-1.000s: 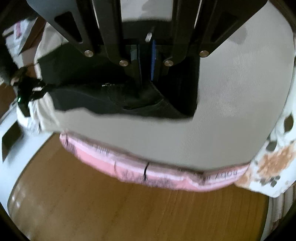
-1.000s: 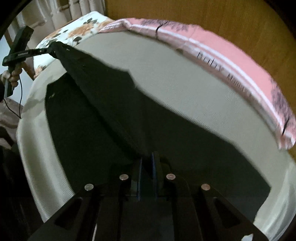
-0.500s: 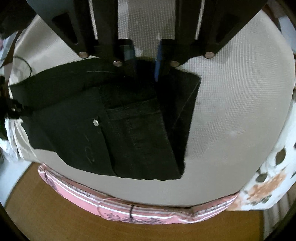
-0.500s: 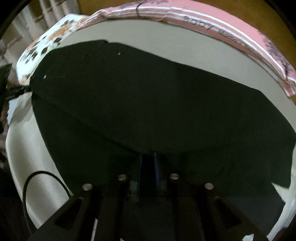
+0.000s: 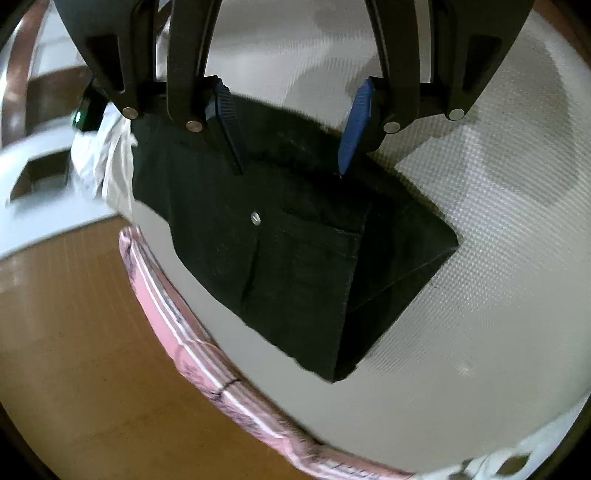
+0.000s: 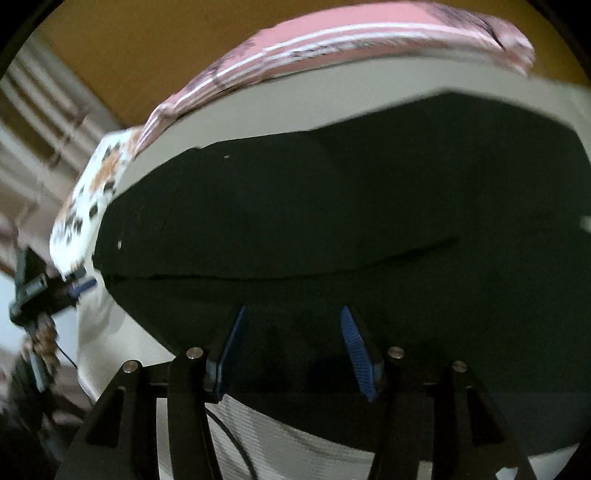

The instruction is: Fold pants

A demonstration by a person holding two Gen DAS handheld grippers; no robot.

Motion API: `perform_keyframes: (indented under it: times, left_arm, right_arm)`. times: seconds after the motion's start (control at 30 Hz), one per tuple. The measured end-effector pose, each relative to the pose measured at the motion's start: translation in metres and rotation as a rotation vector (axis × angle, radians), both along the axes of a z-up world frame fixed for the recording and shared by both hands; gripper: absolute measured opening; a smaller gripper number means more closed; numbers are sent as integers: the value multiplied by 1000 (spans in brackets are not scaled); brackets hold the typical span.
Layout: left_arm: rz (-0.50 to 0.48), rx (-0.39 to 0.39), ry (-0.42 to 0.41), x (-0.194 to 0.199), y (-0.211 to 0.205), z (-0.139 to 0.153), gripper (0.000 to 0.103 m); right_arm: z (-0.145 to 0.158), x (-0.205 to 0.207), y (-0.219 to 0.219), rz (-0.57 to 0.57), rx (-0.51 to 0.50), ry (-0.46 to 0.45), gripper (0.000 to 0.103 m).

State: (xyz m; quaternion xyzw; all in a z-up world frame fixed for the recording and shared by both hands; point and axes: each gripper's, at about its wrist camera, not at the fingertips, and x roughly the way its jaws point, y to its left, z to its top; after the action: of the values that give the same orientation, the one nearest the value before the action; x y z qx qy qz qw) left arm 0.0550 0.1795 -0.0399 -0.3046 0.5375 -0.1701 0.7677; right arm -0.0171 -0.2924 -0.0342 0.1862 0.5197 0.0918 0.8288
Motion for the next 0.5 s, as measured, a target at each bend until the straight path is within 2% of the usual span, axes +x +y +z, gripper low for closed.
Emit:
perform_keyframes:
  times: [0.2,0.3,0.4,0.5]
  left_arm:
    - [106,-72,43,12,2,-14,51]
    - [130,-60,46,15,2,-17,31]
    - [178,-60,43,17,2,-15,23]
    - [185,-45,25,19,3,-8,20]
  right_arm:
    - [-18,-14,-20,-153,136,9,51]
    - [-25,-15,-28,-213,186,-3,49]
    - [-29,-10,-36,-268,237,-31,45]
    - [-33,-1,-45,-316,265,-53,42]
